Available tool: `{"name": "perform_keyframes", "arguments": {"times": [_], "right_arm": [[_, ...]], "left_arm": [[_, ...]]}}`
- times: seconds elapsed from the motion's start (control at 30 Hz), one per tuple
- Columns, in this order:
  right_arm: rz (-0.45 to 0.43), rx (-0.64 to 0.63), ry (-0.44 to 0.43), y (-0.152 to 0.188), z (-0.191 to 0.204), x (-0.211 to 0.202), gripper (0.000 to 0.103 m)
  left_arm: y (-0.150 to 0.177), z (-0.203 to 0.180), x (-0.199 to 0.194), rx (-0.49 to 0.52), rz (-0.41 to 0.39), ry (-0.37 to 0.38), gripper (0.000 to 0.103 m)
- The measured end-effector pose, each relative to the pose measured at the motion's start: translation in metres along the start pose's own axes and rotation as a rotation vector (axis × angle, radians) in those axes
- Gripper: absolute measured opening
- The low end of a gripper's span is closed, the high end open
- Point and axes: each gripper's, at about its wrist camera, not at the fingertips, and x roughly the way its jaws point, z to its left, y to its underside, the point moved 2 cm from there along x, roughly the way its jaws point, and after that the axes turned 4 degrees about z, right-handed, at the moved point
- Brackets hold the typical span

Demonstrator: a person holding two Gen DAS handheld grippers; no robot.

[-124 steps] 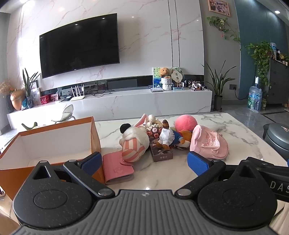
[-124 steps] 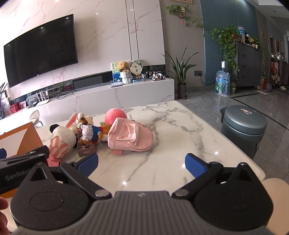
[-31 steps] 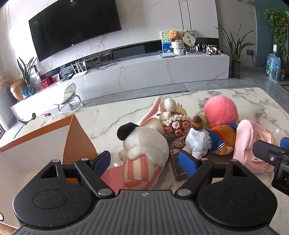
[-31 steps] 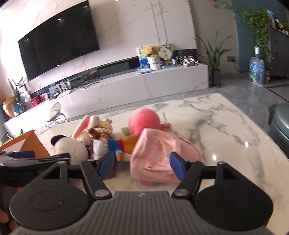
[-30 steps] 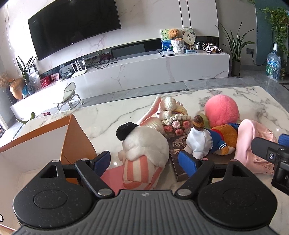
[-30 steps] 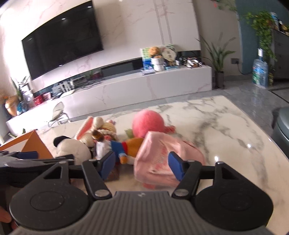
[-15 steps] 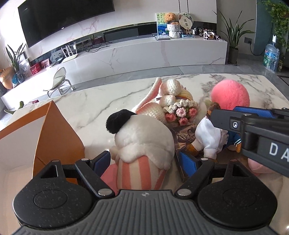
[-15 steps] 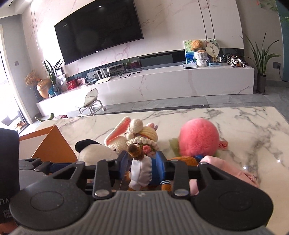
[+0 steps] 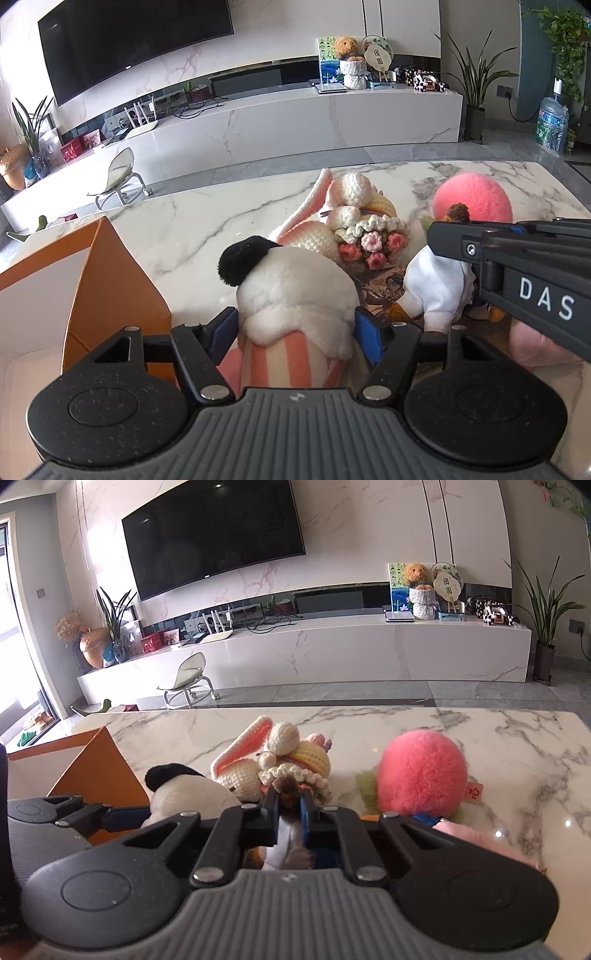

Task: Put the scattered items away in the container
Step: 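Grasp the striped plush with the left tool while the right tool grasps the duck plush, then carry both plushes over the open cardboard box with both tools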

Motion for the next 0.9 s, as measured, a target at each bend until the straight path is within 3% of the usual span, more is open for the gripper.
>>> {"name": "perform_keyframes", "arguments": {"times": [0.27,0.9], "right_arm": [[-0.070,-0.025,0.036,-0.006,0.005,-0.034,0.010],[-0.212,-0.062,0.026,-0.020,0.049,-0.138,0.009]], "left_arm": [[-0.001,0.000,-0.026,-0.004,-0.040,0.014,0.070],[0.002,0.019,-0.129,-0.025,-0.215,0.035,0.069]]}}
